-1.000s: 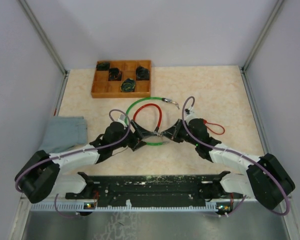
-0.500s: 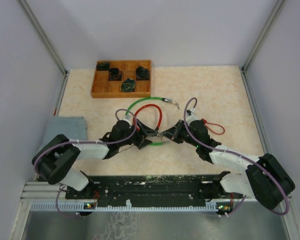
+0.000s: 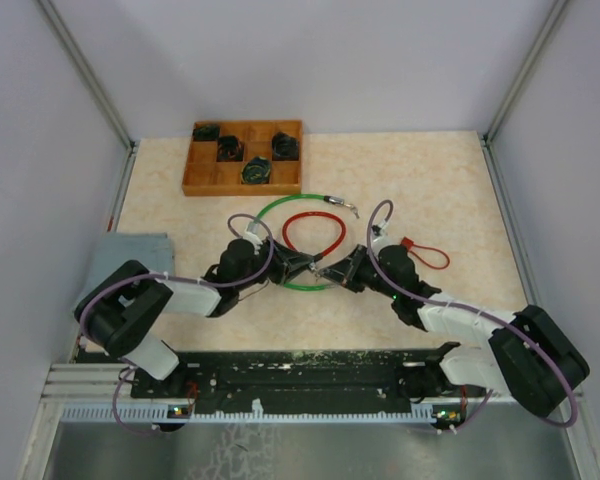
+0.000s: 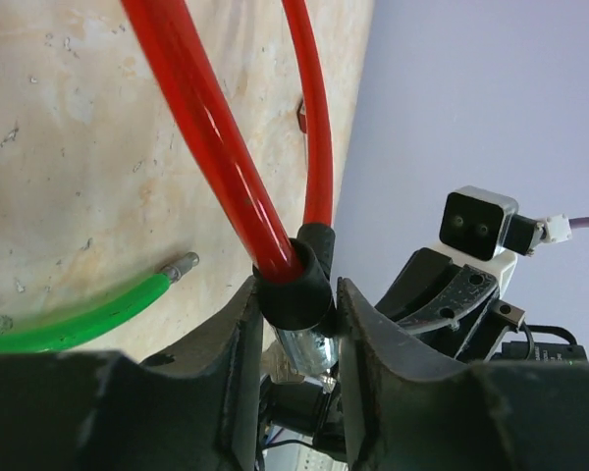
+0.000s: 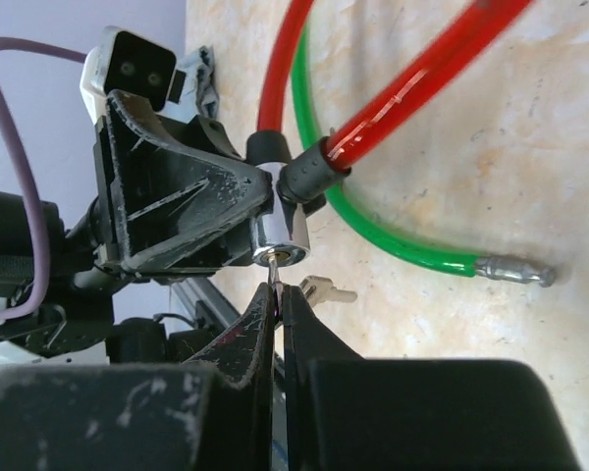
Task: Unlock with the key
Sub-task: Unlock the lock.
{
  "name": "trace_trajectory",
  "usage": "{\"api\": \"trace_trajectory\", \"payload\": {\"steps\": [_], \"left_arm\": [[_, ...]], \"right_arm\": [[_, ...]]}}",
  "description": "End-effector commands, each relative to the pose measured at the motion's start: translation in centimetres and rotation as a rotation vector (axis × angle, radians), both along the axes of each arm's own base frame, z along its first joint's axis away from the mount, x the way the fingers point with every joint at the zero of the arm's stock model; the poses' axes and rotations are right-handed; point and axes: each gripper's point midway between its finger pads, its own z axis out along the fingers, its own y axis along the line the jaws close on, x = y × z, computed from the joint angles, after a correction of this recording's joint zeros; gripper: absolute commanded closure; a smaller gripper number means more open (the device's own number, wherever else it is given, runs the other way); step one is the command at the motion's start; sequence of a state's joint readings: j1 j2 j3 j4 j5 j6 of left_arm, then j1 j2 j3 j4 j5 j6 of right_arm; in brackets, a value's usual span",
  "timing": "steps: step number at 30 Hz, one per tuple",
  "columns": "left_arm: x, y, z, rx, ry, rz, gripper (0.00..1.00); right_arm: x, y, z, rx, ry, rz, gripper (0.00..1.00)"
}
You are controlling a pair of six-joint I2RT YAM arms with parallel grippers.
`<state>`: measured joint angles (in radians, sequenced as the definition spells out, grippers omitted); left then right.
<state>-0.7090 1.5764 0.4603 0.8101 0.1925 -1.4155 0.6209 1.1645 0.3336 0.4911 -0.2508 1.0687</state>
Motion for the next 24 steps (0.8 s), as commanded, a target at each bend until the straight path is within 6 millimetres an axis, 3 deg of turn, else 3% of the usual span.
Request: {"api": "trace_trajectory", "payload": {"steps": [1,7,19,24], "left_arm": [[-0.1,-0.3,2.5,-0.053,-0.154,-0.026,0.73],[-1.2,0.2,4.2,-0.095,-0.285,-0.057,0.99],[-4.6,0.2,6.7,-0.185,-0.411,-0.121,1.0],[-6.3,0.0,6.9,-0.169,-0.457,-0.162,1.0]], "right_arm": [[-0.1,1.8,3.7,0.112,-0.099,0.058,1.0],[-0.3,1.8,4.1,0.145,-0.114,0.059,1.0],[0.0,3.7,6.1,0.272,-0.174,0.129,1.0],[0.1,3.3,8.1,0.351,-0.258,0.157,1.0]]}}
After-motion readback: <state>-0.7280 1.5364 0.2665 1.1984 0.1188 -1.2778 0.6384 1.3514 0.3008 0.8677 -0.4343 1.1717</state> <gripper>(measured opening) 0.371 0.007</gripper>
